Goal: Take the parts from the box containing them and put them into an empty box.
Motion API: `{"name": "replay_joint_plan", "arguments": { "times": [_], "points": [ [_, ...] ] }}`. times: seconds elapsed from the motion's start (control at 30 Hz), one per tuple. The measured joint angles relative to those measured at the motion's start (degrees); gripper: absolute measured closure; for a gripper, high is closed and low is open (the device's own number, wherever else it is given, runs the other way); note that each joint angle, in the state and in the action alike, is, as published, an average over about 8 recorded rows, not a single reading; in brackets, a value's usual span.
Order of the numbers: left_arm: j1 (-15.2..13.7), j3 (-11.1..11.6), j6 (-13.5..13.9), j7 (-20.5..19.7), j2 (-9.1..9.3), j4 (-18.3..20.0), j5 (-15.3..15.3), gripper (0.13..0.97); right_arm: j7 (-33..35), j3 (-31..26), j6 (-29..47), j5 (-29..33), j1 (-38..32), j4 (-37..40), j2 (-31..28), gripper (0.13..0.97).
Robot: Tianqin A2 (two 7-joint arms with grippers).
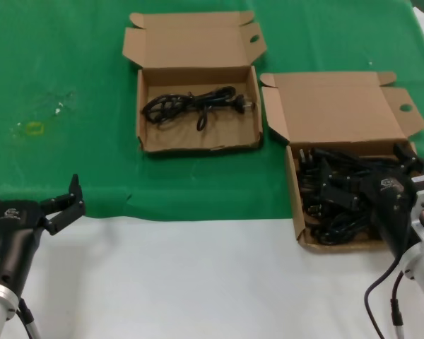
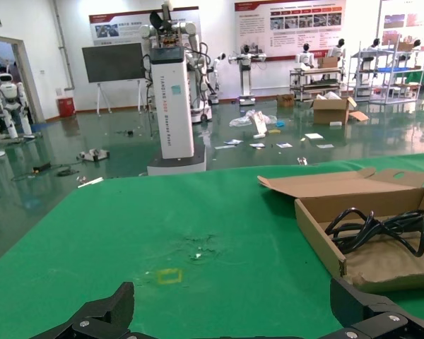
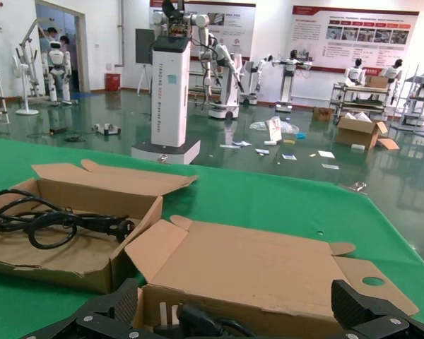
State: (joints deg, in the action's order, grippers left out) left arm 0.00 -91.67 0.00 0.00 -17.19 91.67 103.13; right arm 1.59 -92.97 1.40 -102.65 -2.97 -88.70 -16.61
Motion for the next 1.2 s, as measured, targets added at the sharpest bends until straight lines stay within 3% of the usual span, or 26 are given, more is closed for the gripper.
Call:
{"name": "replay_joint_plan", "arguments": {
  "times": [1.2],
  "points": [
    [0.0, 0.0, 0.0, 0.0, 0.0, 0.0, 0.0, 0.132, 0.0, 0.0, 0.0, 0.0, 0.0, 0.0, 0.0, 0.129]
  ]
}}
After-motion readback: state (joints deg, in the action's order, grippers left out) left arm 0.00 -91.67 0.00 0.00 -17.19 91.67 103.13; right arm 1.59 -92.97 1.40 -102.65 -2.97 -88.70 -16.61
